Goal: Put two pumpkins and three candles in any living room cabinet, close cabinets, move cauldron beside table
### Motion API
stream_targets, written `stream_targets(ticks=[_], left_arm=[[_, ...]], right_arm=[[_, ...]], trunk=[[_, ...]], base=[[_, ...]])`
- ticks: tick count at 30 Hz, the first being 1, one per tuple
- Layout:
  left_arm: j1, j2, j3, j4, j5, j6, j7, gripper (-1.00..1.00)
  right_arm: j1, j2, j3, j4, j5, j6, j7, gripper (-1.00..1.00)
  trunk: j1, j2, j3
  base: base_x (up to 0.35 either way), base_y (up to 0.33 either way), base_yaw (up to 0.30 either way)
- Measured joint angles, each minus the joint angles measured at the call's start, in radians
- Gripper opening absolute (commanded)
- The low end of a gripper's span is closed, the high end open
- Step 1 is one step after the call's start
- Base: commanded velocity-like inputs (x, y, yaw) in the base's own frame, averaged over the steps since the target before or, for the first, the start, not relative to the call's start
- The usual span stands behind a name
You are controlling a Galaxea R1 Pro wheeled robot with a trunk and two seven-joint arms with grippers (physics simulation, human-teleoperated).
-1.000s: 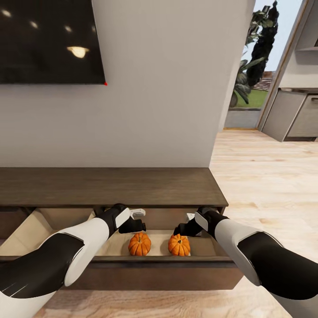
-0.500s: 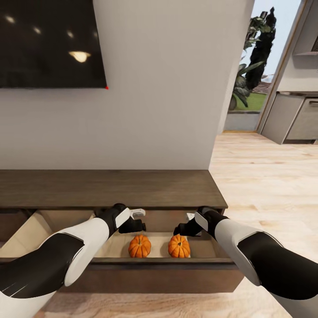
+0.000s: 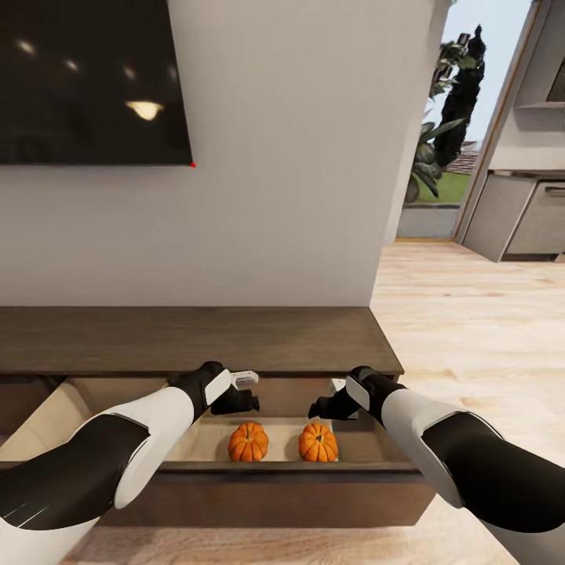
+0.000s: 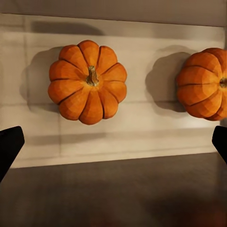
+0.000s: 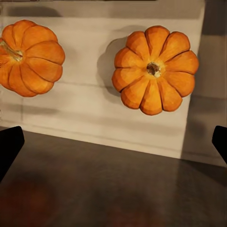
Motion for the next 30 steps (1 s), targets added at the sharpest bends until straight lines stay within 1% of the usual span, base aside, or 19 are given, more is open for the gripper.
stream_targets(ticks=[11, 20, 30], left_arm=[[0.000, 0.000, 0.000, 0.000, -0.001, -0.001, 0.000, 1.00], [0.000, 0.000, -0.001, 0.000, -0.001, -0.001, 0.000, 1.00], [0.000, 0.000, -0.002, 0.000, -0.001, -0.001, 0.000, 1.00]], right_arm=[[0.000, 0.000, 0.000, 0.000, 0.000, 0.000, 0.000, 1.00], [0.000, 0.000, -0.001, 0.000, 0.000, -0.003, 0.001, 1.00], [0.000, 0.000, 0.000, 0.000, 0.000, -0.003, 0.001, 1.00]], trunk=[[0.000, 0.000, 0.017], [0.000, 0.000, 0.019], [0.001, 0.000, 0.019]], base=[[0.000, 0.000, 0.000], [-0.014, 0.000, 0.000], [-0.255, 0.000, 0.000]])
